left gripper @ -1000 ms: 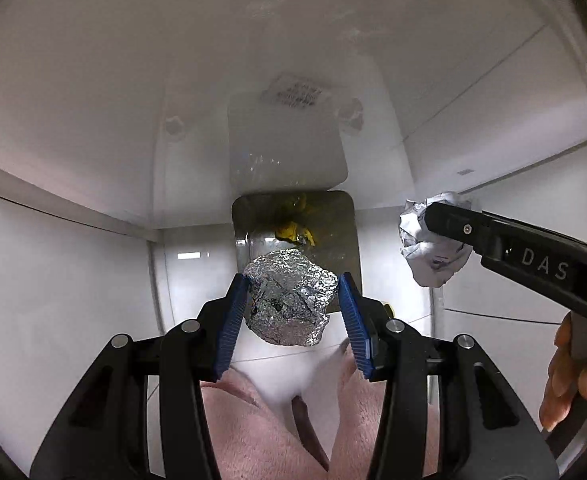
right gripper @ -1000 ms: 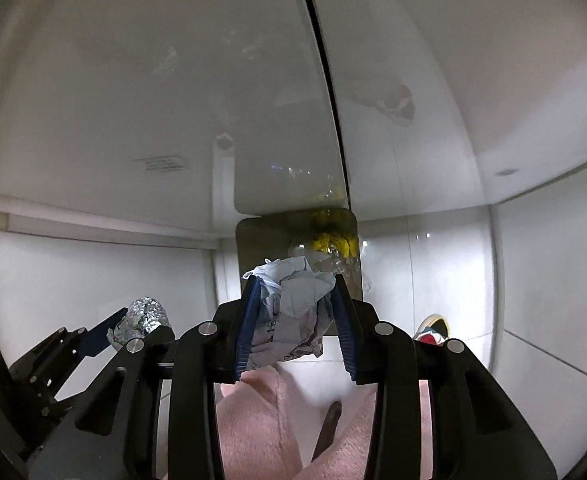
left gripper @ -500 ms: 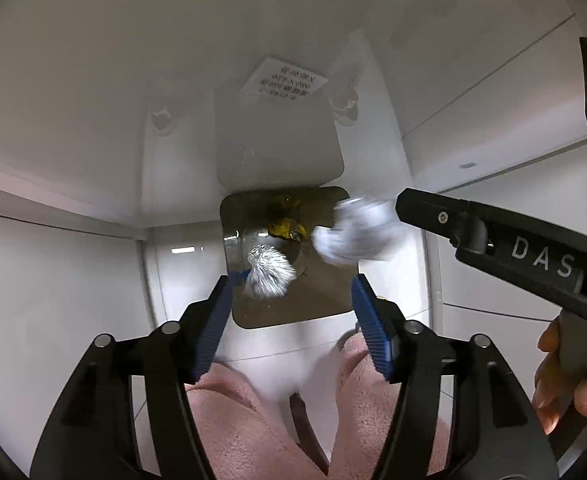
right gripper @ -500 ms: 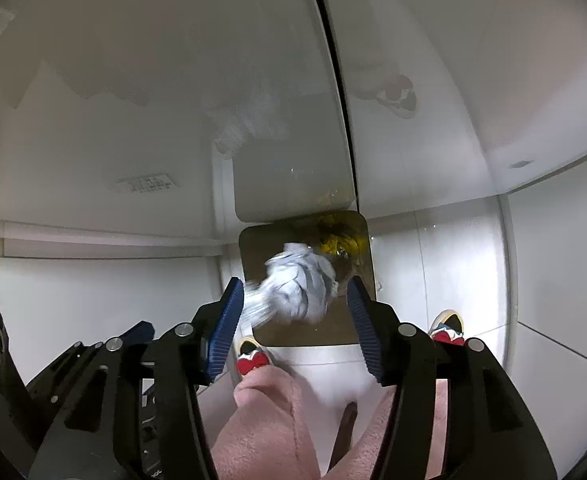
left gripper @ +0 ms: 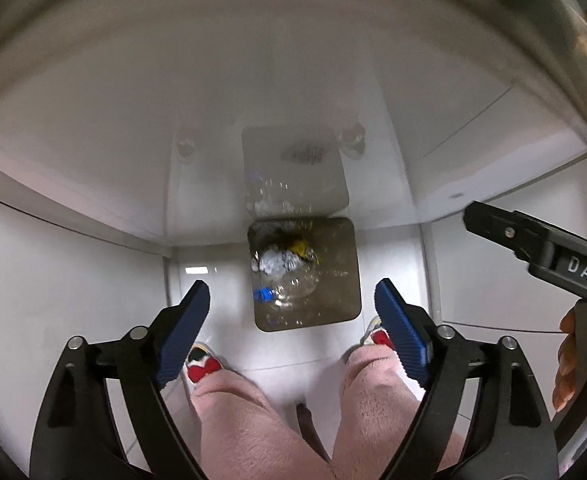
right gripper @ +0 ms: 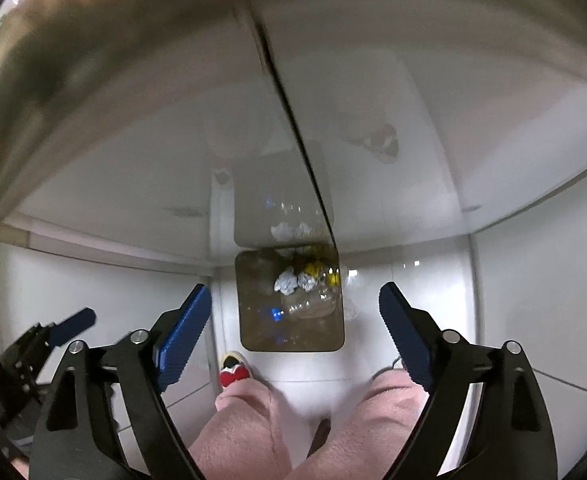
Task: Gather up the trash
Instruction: 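Grasp the red-white wrapper with left tool while right tool grasps the orange net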
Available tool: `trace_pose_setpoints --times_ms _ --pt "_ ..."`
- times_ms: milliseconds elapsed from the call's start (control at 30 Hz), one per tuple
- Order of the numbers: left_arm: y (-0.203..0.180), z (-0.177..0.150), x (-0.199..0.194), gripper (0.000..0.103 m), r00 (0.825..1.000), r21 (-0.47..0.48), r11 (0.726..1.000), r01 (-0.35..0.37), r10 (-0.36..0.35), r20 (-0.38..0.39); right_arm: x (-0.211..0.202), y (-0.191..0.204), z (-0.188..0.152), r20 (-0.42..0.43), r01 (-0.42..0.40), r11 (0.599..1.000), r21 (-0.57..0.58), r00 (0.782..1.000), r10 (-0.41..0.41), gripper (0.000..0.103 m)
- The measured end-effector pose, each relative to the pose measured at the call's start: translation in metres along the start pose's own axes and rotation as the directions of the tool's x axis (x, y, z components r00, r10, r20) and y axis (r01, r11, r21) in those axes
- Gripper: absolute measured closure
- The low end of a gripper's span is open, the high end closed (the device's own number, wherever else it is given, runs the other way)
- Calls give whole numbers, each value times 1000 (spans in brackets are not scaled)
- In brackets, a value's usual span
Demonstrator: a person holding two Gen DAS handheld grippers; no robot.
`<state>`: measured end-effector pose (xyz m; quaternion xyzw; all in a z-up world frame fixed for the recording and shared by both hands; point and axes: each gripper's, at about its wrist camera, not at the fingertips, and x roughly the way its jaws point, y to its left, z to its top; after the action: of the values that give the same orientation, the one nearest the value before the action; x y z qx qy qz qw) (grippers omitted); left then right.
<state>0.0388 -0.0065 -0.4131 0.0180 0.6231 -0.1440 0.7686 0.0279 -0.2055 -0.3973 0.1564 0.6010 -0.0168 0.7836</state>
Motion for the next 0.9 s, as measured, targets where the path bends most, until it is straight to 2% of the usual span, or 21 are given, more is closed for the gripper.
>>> trace_pose_setpoints --times_ms 133,500,733,900 --pt "-1 7 -41 14 997 6 1000 -21 21 71 -34 -2 6 43 -13 1000 -3 999 13 14" --pt "-2 33 -136 13 978 16 1000 -8 4 210 -124 16 40 185 -50 999 -16 981 52 14" --pt "-8 62 -172 13 953 47 999 -20 5 302 -155 19 78 256 -93 996 -3 962 91 14" --pt "-13 96 -184 14 937 64 997 -36 11 349 -167 27 119 303 -123 992 -17 945 123 14"
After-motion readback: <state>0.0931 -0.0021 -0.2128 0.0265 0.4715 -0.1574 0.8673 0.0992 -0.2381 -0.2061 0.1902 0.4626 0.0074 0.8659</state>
